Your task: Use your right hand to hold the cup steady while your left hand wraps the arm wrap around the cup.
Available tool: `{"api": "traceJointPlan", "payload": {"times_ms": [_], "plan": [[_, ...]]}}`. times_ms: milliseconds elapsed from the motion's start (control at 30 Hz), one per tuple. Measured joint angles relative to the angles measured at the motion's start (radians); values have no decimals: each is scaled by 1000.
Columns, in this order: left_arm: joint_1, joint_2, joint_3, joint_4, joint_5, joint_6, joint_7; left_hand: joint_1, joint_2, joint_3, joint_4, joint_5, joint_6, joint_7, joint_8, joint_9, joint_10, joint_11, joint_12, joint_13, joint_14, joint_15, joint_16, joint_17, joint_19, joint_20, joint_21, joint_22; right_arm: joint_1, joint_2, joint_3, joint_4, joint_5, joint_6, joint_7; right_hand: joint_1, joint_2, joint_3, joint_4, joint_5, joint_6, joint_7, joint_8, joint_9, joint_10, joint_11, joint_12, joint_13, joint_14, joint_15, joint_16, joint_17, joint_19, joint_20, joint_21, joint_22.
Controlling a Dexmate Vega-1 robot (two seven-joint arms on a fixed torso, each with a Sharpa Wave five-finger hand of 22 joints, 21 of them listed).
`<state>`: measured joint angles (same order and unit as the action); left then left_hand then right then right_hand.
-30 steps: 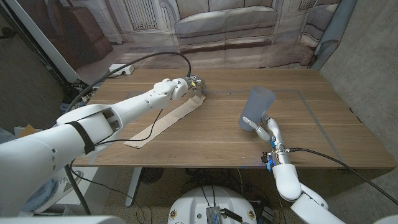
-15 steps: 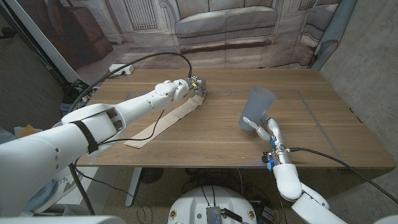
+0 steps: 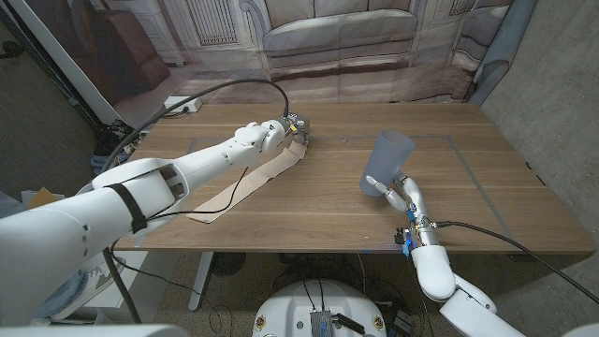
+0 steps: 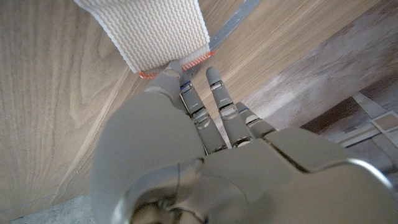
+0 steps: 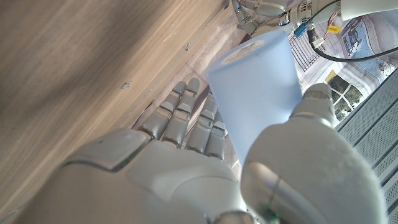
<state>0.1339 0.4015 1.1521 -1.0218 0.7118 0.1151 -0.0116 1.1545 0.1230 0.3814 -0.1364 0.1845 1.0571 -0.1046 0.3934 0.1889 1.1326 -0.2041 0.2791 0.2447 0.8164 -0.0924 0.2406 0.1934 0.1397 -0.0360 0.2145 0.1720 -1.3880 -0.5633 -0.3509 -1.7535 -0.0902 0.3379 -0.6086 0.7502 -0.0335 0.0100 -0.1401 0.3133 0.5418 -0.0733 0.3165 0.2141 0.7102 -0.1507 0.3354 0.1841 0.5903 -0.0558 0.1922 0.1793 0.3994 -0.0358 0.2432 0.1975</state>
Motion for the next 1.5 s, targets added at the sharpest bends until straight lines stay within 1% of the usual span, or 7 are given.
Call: {"api": "traceJointPlan", "payload": {"times_ms": [133, 200, 500, 667, 1000, 1167, 1500], "plan": [[12, 16, -12, -42, 4, 25, 2, 3, 2, 0, 0, 0, -4, 4, 0, 0, -5, -3, 1, 0, 27, -15, 4, 5, 9, -1, 0, 0, 2, 0, 0, 3, 0, 5, 1, 1, -1, 0, 0, 0, 0, 0, 0, 0, 0, 0, 0, 0, 2, -2, 0, 0, 0, 0, 0, 0], [17, 22, -18, -59, 6, 33, 3, 12, -7, 4, 4, 0, -5, 5, 0, 0, -8, 0, 16, 0, 32, -13, 4, 5, 11, 0, 0, 0, 3, -1, 0, 5, 0, 8, 1, 1, -1, 0, 0, 0, 0, 0, 0, 0, 0, 0, 0, 0, 2, -2, 0, 0, 0, 0, 0, 0], [49, 62, -56, -164, 16, 71, 10, 13, -5, 11, 3, 0, -6, 5, 0, 0, -18, -2, 26, 0, 34, -15, 3, 9, 10, 0, -4, 3, 7, -1, 0, 12, -1, 21, 1, 1, -1, 5, -5, -1, 1, -2, -3, 0, 0, 0, -1, 0, 2, -2, -4, -2, 0, 0, 0, 0], [78, 96, -88, -249, 21, 86, 11, 13, -5, 17, 0, -3, -6, 5, 0, 0, -19, 0, 28, 0, 41, -15, -1, 9, 10, 0, -8, 3, 7, 1, 0, 13, -2, 25, 1, 1, -1, 7, -7, -1, 2, -2, -4, 0, 7, 3, -4, -1, 2, -2, -4, -3, 0, 0, 0, 0], [138, 163, -143, -427, 54, 93, 1, 12, -5, 24, 7, -4, -5, 5, 7, 5, -21, 2, 41, 0, 47, -17, -1, 14, 10, 0, -8, 3, 10, 5, 4, 16, -2, 26, -2, 1, -1, 12, -12, -8, 7, 0, -6, 0, 10, 1, -5, 0, 9, -1, -4, -1, 0, 0, 0, 0], [166, 189, -172, -503, 78, 89, -11, 12, -5, 29, 4, -4, -5, 5, 7, 5, -23, 3, 43, 0, 47, -17, -3, 14, 10, 0, -10, 3, 5, -2, 17, -4, -24, -4, -17, 1, -1, 17, -17, -12, 14, 0, -6, 0, 16, 5, -8, 0, 26, -1, -4, -3, 0, 0, 0, 0], [210, 212, -225, -590, 97, 84, -35, 9, -3, 35, 7, -7, -5, 4, 7, 4, -24, 2, 46, 0, 50, -20, -8, 14, 10, 0, -12, 3, -8, -23, 56, -61, -102, -84, -76, 3, -3, 24, -24, -19, 25, 10, -9, 0, 23, 12, -8, 0, 41, -5, -4, -3, 6, -6, 0, 0]]}}
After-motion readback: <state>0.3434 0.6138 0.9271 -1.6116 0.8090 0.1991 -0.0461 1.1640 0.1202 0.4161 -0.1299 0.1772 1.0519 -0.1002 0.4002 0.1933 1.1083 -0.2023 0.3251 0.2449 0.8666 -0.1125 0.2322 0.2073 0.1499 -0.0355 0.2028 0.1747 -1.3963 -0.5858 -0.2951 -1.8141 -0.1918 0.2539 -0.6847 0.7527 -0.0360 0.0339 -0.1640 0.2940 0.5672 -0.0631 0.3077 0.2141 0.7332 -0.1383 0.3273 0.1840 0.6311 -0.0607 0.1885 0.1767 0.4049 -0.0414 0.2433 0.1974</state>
